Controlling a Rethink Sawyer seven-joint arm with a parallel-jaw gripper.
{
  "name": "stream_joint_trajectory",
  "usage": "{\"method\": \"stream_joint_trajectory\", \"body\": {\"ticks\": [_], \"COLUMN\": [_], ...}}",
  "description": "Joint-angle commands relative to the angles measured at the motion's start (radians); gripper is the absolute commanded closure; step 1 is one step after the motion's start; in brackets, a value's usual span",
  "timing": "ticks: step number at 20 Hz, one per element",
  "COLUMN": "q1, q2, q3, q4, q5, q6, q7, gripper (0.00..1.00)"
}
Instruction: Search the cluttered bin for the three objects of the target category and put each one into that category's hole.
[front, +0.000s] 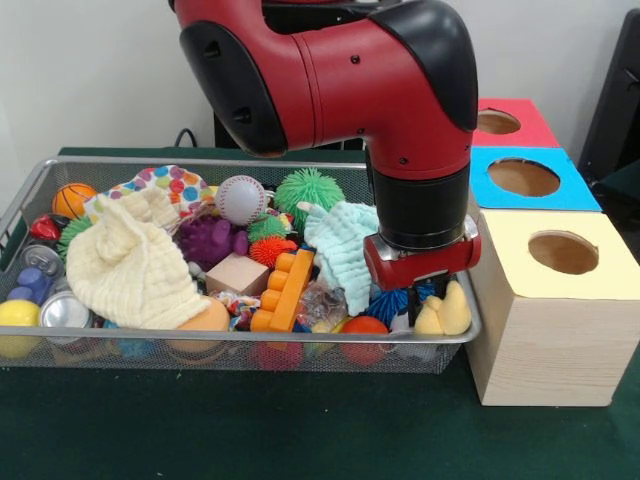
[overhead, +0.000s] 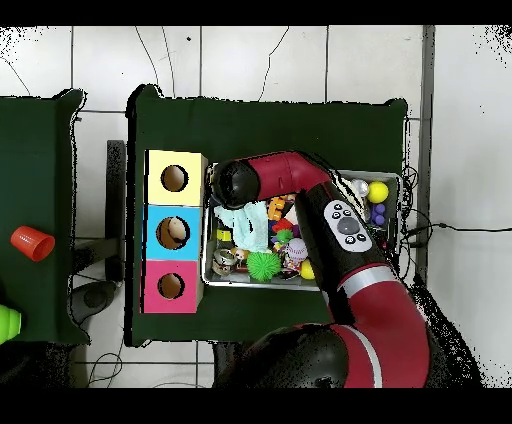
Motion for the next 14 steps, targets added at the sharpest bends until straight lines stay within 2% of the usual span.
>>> {"method": "stream_joint_trajectory", "body": {"ticks": [1,8,14], "q1": [-0.008,-0.013,-0.025], "q2": [0.043,0.041,0.005], "q3": [0.106,0.108,0.107], "q4": [-0.034,-0.024,0.029], "q5": [-0.046,-0.049,-0.043], "q6": [-0.011,-0.023,-0.033], "q7": [-0.241,-0.232,-0.204], "gripper": [1.0,1.0,1.0]}}
